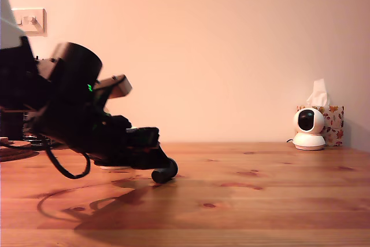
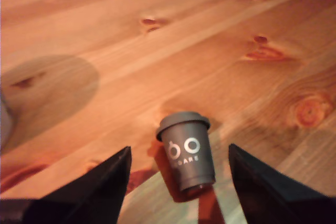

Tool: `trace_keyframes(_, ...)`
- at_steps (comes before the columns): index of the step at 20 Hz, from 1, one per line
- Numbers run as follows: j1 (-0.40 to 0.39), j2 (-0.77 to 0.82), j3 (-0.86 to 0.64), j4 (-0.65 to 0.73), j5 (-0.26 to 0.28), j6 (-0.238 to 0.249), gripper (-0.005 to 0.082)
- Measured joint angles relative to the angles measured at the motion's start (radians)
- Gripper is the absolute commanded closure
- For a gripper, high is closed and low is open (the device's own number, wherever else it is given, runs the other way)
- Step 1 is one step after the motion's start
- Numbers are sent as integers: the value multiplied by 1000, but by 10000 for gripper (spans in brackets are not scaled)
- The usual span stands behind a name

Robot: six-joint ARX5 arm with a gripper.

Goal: Pick up the coffee capsules on the table and drop them inside the coffee cup

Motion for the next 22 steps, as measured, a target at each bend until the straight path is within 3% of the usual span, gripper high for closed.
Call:
trace_keyframes(5, -4, 19, 2, -7, 0, 0, 238)
trace_keyframes(11, -5, 19, 2, -29, 19, 15, 305)
trace_keyframes(17, -5, 19, 8, -52, 26, 19, 553)
trace_keyframes(22, -5, 19, 24, -46, 26, 26, 592)
